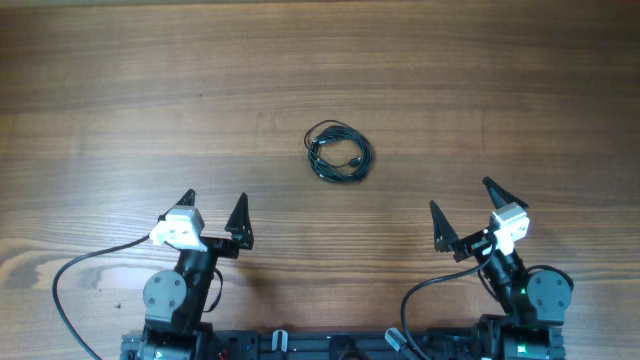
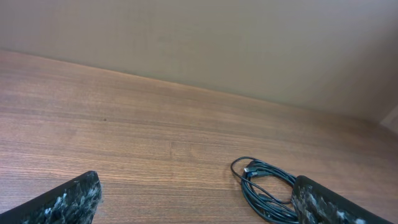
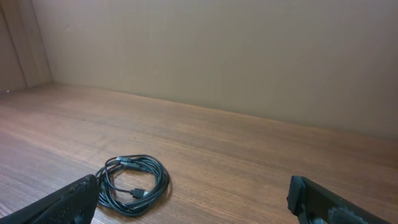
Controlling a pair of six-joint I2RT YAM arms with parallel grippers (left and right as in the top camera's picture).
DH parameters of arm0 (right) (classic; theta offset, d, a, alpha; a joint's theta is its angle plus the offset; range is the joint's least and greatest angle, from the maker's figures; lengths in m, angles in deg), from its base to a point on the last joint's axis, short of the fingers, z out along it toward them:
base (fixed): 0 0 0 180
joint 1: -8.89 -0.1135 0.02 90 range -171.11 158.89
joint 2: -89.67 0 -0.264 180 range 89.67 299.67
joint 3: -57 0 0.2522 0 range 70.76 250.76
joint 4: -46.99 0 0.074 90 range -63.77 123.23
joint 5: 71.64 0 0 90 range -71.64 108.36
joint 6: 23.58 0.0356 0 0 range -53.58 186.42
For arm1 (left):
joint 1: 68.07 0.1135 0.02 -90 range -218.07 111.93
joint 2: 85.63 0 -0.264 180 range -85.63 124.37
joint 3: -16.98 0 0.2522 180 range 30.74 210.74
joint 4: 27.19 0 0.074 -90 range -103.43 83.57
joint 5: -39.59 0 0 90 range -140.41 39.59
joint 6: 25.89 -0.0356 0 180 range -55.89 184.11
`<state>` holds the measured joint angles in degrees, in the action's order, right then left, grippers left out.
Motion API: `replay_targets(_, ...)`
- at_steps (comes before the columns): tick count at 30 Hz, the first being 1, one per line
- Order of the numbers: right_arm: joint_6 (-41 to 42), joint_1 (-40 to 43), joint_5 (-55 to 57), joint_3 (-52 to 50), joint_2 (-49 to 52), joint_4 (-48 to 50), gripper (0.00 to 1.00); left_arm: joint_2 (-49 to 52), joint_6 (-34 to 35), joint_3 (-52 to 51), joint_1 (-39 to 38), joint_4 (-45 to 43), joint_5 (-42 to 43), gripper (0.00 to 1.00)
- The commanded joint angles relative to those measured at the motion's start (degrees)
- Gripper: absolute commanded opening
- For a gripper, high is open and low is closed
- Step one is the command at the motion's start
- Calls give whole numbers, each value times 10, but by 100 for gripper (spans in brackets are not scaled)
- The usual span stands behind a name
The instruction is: Untangle cables
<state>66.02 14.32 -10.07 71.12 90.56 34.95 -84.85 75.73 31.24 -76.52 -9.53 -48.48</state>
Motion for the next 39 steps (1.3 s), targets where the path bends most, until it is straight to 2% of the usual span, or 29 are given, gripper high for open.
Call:
replay_targets(1, 5, 0, 2, -1, -5, 2, 100, -4, -9, -2, 4, 5, -5, 100)
replay_targets(31, 6, 0, 2, -1, -4, 2, 99, -4, -9, -2, 4, 5, -5, 100)
replay_targets(35, 56, 0, -3, -1, 2, 2, 100, -4, -9, -2, 3, 5, -2, 100)
replay_targets(36, 119, 0, -2, -1, 10, 1, 99, -4, -3, -2, 3, 4, 7, 100)
replay_targets(39, 196, 0, -5, -1, 36, 1, 100, -4, 12, -1, 3, 2, 29, 100)
